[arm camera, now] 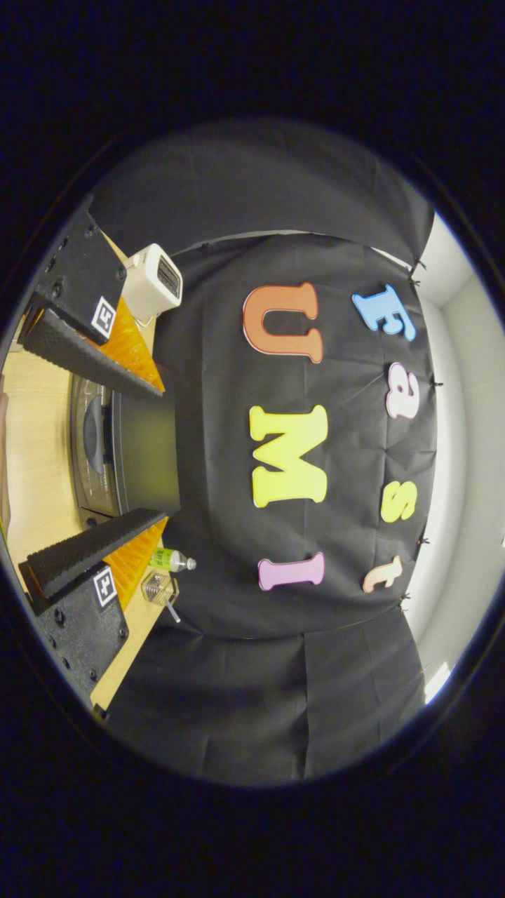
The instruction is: Open the toaster oven, put the food inside, and close the toaster oven door.
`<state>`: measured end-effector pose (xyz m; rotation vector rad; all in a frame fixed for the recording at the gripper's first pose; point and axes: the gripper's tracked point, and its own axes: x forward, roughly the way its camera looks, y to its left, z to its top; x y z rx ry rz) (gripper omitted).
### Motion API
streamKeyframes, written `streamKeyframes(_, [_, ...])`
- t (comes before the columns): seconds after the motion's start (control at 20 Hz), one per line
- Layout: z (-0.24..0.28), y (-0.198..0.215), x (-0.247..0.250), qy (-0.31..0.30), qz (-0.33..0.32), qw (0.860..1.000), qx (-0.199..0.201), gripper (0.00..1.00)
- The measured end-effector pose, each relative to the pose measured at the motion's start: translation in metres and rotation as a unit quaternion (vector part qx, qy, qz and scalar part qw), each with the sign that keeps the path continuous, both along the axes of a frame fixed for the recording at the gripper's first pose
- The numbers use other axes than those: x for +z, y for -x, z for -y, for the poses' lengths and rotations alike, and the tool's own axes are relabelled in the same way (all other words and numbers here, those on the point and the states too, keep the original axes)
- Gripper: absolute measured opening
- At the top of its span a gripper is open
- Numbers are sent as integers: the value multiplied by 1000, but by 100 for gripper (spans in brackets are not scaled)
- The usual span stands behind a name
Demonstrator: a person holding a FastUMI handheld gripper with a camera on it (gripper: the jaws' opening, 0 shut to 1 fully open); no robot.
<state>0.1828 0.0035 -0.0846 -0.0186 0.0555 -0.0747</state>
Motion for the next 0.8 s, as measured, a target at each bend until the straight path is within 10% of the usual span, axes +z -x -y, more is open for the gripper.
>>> streamKeyframes(0.8, [-5, -90, -137, -18, -149, 989, 0, 100])
